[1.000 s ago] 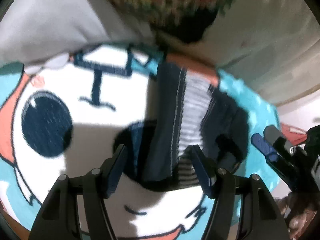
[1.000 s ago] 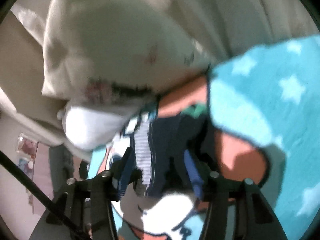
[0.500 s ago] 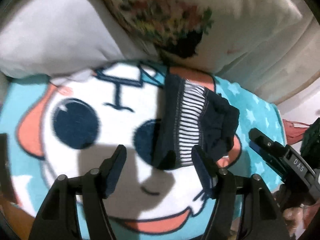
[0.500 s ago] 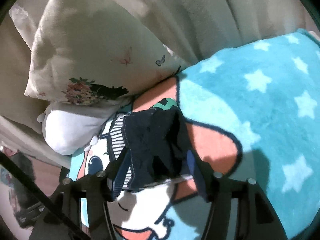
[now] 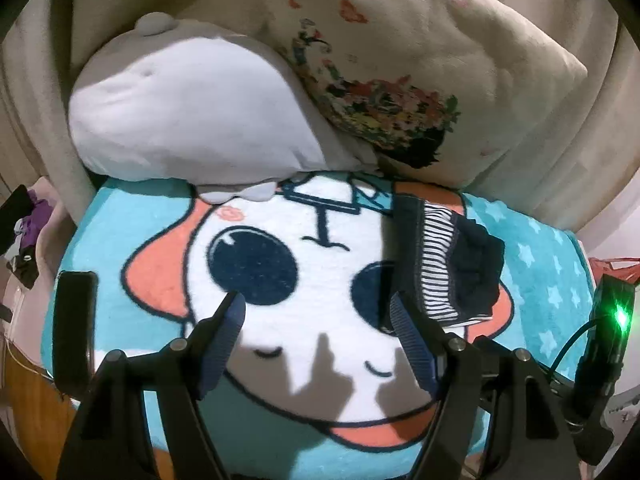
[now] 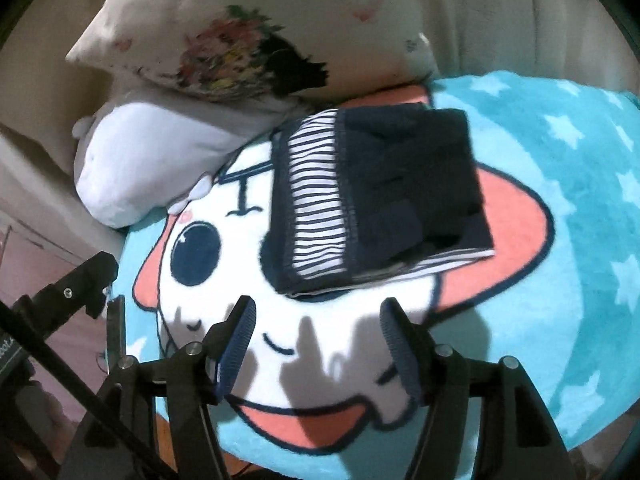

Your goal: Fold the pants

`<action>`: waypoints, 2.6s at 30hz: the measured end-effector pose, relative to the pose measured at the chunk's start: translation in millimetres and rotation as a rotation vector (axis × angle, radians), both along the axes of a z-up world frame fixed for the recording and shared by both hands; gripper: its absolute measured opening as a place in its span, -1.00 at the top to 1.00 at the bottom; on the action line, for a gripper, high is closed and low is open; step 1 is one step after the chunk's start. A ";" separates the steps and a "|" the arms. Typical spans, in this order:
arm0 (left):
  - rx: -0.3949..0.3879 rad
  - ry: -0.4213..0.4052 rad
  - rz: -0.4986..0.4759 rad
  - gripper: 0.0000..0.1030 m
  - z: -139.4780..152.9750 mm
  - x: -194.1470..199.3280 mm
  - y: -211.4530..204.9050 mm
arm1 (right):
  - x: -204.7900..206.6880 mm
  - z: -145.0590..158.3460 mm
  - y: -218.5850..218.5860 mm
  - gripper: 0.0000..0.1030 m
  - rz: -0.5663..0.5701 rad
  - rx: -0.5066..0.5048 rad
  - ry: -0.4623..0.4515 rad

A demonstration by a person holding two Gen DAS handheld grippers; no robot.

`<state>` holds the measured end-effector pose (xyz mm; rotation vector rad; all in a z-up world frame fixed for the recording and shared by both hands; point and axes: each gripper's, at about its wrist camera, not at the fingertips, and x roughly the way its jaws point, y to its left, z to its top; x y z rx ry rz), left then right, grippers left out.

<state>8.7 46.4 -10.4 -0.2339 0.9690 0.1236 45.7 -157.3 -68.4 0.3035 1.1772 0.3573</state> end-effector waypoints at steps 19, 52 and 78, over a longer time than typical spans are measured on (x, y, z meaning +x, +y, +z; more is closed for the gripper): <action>-0.039 -0.011 0.182 -0.45 11.1 -64.6 89.7 | -10.5 1.5 98.3 -0.41 0.120 -0.210 0.090; 0.029 0.051 0.211 -0.51 -7.9 -6.9 -25.2 | 35.9 -9.2 -57.9 -0.45 0.000 -0.074 0.002; -0.076 0.195 0.247 -0.51 -59.4 20.3 -65.2 | 59.2 -40.7 -143.7 -0.47 -0.029 -0.041 0.048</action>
